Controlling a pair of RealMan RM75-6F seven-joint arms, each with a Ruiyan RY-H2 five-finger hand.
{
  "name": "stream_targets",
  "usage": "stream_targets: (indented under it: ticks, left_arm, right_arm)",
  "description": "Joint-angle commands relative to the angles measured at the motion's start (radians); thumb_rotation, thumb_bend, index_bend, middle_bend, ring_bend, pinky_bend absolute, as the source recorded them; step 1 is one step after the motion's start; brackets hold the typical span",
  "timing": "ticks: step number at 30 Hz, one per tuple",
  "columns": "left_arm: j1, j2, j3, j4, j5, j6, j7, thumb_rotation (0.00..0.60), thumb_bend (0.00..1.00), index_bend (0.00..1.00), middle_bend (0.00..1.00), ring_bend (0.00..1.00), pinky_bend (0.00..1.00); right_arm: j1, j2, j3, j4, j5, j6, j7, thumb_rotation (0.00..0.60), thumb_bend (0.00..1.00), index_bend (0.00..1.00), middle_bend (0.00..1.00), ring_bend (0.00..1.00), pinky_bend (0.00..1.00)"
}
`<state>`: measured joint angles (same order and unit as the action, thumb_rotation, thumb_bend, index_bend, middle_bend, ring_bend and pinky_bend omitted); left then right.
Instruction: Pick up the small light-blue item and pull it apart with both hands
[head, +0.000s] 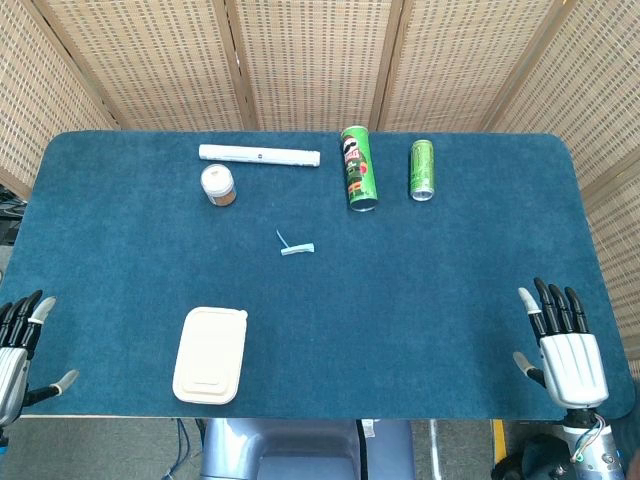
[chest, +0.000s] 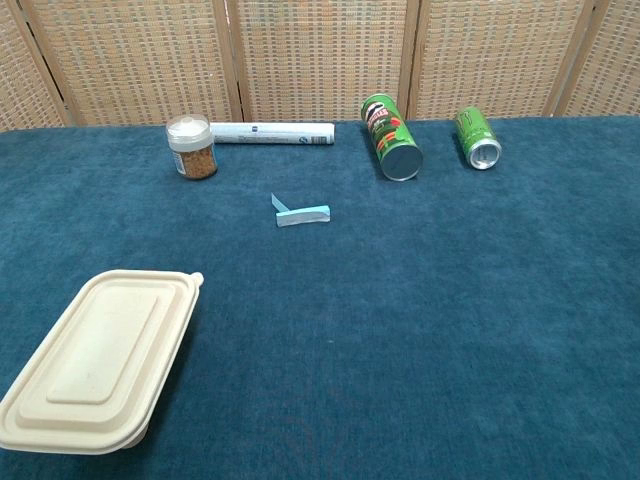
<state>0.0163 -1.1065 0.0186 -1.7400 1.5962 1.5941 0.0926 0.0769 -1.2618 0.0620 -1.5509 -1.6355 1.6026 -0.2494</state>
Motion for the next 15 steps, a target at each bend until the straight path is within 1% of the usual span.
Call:
stream_targets:
  ticks: [1, 7, 11, 15]
  left_arm:
    - [0.0, 0.001, -0.001, 0.001, -0.001, -0.001, -0.003, 0.6, 0.05, 0.0, 0.0, 0.0, 0.0]
    - [-0.001, 0.003, -0.004, 0.001, -0.01, -0.004, -0.008, 0.6, 0.06, 0.0, 0.0, 0.0, 0.0]
    - [-0.005, -0.006, -0.02, 0.002, -0.034, -0.01, 0.008, 0.6, 0.06, 0.0, 0.0, 0.0, 0.0]
    - [-0.017, -0.012, -0.03, 0.002, -0.047, -0.026, 0.02, 0.6, 0.06, 0.0, 0.0, 0.0, 0.0]
  right_arm:
    - [0.0, 0.0, -0.001, 0.002, 0.0, -0.001, 0.0, 0.6, 0.0, 0.01, 0.0, 0.0, 0.0]
    - [0.013, 0.001, -0.004, -0.005, -0.003, -0.026, 0.008, 0.6, 0.0, 0.01, 0.0, 0.0, 0.0]
    - [0.086, 0.022, 0.021, -0.054, 0.011, -0.135, -0.022, 0.6, 0.0, 0.01, 0.0, 0.0, 0.0]
    - [0.21, 0.036, 0.092, -0.113, 0.059, -0.293, -0.081, 0.6, 0.0, 0.01, 0.0, 0.0, 0.0]
